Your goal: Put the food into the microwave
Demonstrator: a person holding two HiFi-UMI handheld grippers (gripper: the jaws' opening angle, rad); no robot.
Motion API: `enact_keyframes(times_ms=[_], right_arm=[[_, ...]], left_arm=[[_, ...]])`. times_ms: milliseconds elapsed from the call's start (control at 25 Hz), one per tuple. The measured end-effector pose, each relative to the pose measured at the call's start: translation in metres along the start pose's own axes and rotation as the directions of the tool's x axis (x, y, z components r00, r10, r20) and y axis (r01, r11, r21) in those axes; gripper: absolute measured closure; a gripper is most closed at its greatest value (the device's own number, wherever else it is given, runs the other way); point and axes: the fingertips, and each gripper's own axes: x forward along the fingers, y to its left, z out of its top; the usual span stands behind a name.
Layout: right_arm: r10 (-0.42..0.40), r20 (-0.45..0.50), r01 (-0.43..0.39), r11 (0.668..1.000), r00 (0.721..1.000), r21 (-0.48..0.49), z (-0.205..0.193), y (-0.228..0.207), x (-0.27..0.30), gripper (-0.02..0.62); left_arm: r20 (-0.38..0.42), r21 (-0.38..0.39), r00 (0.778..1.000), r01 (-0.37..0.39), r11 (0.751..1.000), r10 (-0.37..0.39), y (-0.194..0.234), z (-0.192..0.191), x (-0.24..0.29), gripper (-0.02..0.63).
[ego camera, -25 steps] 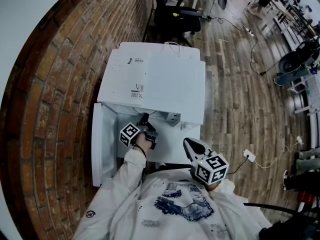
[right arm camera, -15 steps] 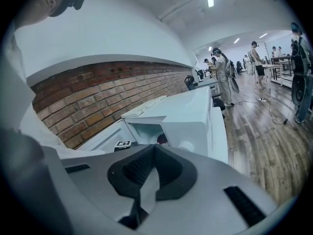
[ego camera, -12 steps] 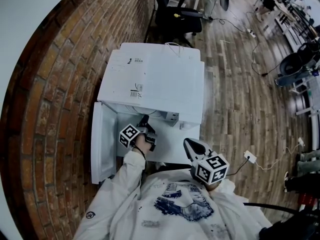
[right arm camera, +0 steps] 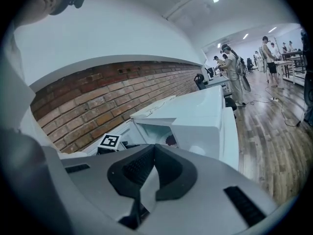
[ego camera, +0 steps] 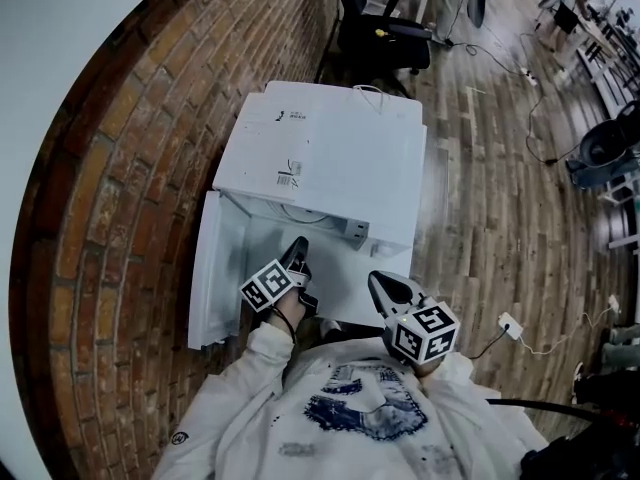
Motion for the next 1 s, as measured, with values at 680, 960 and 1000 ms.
enact_keyframes(times_ms=[680, 960, 1000], right_arm=[[0.116, 0.005, -0.115, 0.991, 0.993, -0.066, 0.013, 0.014, 0.01, 0.581], [0.14, 0.012, -0.138, 0.984, 0.99, -0.113, 0.021, 0.021, 0.008, 0.583], [0.141, 0.013, -0.139, 0.984, 0.99, -0.115, 0.021, 0.021, 0.008, 0.583]], left_arm=[[0.116, 0.704, 0.992, -0.116, 0.701, 0.048, -0.123, 0.005, -0.102, 0.6], [0.164, 0.767, 0.984, -0.168, 0.62, 0.063, -0.138, 0.0, -0.121, 0.6], [0.165, 0.767, 0.984, -0.168, 0.62, 0.063, -0.139, 0.0, -0.121, 0.6]])
